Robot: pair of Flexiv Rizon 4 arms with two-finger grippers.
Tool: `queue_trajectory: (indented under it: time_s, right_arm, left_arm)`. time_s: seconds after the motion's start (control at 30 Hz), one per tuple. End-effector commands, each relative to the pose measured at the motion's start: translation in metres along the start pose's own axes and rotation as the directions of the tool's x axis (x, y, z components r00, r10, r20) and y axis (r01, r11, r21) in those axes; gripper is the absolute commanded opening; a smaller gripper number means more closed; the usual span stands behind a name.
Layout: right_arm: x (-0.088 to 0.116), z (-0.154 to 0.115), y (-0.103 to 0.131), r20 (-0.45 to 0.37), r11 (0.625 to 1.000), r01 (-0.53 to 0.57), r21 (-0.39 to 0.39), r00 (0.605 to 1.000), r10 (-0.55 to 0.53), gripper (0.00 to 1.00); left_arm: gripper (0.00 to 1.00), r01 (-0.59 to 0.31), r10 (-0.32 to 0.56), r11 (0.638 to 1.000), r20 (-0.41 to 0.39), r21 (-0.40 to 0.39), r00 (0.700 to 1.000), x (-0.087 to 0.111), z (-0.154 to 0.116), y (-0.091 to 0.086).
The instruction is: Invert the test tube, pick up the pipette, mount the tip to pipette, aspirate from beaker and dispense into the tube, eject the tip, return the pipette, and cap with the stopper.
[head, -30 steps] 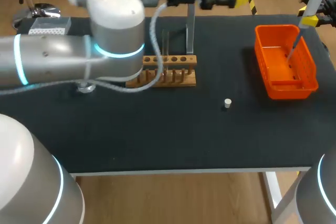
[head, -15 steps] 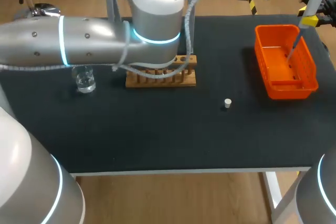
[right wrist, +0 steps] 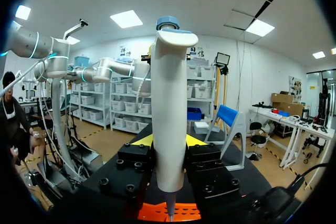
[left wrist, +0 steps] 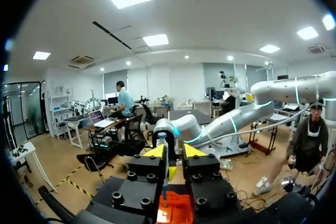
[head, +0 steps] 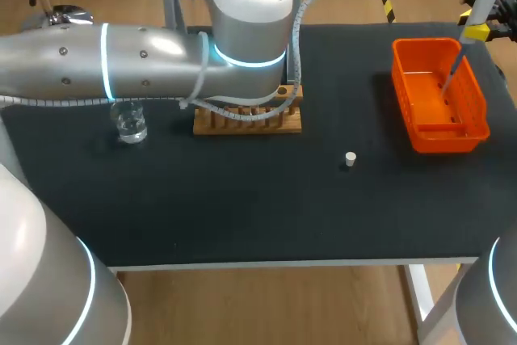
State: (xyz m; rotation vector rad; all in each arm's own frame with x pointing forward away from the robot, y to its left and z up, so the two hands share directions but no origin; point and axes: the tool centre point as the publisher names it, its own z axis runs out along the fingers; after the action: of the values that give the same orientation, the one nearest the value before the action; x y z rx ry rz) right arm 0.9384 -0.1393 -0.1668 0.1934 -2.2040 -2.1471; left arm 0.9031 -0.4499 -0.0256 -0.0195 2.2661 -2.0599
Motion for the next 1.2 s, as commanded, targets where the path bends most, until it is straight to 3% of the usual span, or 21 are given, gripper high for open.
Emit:
queue_trajectory:
  time_s: [0.03, 0.33, 0.73, 1.2]
  right_arm:
    - [0.001, 0.000, 0.001, 0.002, 1.000, 0.001, 0.004, 1.000, -0.001, 0.00]
    - [0.001, 0.000, 0.001, 0.002, 1.000, 0.001, 0.004, 1.000, -0.001, 0.00]
    - [0.001, 0.000, 0.001, 0.002, 1.000, 0.001, 0.004, 1.000, -0.001, 0.00]
    - [0.001, 0.000, 0.001, 0.002, 1.000, 0.001, 0.004, 1.000, -0.001, 0.00]
  left_arm:
    - [0.00, -0.001, 0.001, 1.000, 0.003, 0.008, 1.000, 0.001, 0.001, 0.002]
    - [0.00, 0.001, -0.001, 1.000, 0.007, 0.011, 1.000, 0.000, 0.002, 0.002]
    - [0.00, -0.030, 0.030, 0.996, 0.008, 0.078, 1.000, -0.002, 0.037, 0.002]
    - [0.00, -0.048, 0.048, 0.995, -0.002, 0.087, 0.999, -0.016, 0.066, -0.002]
